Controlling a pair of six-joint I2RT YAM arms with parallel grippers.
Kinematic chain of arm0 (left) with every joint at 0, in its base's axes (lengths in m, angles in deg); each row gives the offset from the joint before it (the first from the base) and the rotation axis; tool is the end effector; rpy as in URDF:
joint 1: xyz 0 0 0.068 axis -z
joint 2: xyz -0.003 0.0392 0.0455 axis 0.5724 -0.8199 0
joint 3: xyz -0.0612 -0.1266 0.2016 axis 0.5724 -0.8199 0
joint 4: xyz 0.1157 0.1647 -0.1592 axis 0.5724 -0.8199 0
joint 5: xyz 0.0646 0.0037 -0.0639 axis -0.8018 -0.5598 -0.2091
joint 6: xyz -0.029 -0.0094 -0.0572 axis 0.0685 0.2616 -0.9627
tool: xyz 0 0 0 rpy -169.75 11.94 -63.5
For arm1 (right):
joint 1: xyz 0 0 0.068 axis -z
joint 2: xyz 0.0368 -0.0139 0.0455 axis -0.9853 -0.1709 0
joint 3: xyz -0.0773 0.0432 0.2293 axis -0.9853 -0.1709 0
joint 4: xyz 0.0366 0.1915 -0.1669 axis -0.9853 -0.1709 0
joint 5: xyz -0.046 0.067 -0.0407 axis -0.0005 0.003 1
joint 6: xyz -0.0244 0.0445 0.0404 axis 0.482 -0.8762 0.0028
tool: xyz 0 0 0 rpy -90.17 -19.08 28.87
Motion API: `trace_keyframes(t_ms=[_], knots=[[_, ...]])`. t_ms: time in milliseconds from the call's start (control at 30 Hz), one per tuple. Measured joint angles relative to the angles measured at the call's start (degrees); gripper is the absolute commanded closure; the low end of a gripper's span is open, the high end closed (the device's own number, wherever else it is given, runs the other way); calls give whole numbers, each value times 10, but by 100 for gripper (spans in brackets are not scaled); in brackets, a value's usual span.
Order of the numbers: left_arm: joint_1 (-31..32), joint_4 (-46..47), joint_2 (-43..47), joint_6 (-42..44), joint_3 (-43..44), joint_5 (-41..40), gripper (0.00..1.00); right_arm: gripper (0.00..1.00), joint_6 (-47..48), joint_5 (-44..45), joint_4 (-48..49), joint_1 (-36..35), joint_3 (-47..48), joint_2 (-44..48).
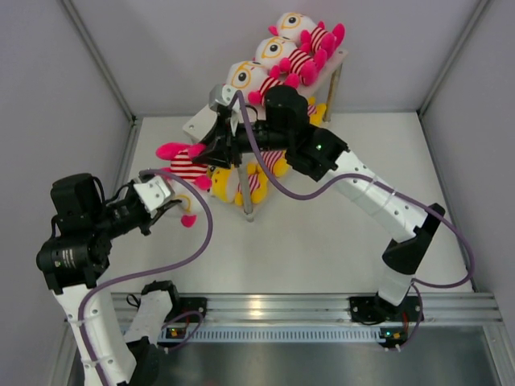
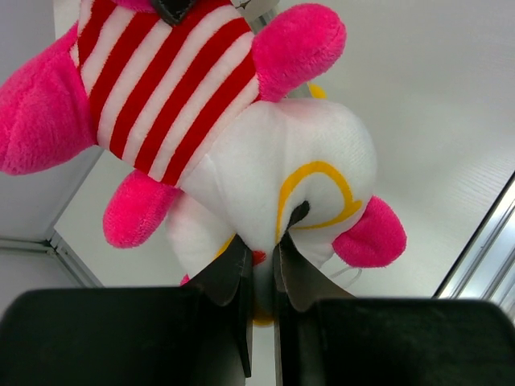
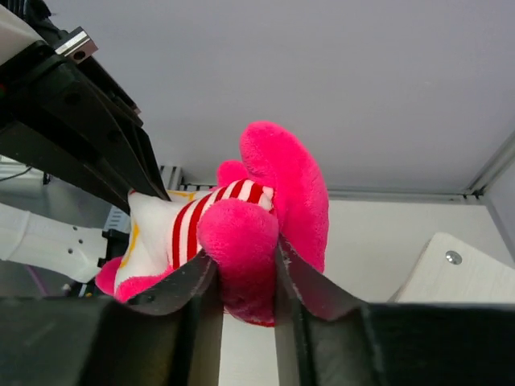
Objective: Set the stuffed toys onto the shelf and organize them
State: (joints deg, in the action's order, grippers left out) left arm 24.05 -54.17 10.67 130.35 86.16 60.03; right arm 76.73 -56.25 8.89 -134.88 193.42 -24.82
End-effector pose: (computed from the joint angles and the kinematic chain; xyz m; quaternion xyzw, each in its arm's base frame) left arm 0.0905 -0.0221 0.4341 0.4579 0.6900 -0.1077 0.5501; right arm 0.2011 0.3374 0.4679 -0.5359 0.4786 0.4813 0.5021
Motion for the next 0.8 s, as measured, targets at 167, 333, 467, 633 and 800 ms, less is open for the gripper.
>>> trace_keyframes(t_ms=[167, 333, 467, 633, 800], knots=[[0, -2, 0, -2, 3, -4, 49, 100, -4, 19, 9, -6, -13, 4], [0, -3, 0, -18, 21, -36, 30, 100, -27, 89, 75, -7, -112, 54], [1, -2, 0, -62, 33, -107, 23, 100, -56, 168, 142, -8, -195, 120], [1, 4, 0, -123, 33, -244, 18, 100, -105, 357, 296, -10, -282, 212], [1, 19, -1, -155, 8, -319, 18, 100, -188, 576, 457, -11, -370, 258]])
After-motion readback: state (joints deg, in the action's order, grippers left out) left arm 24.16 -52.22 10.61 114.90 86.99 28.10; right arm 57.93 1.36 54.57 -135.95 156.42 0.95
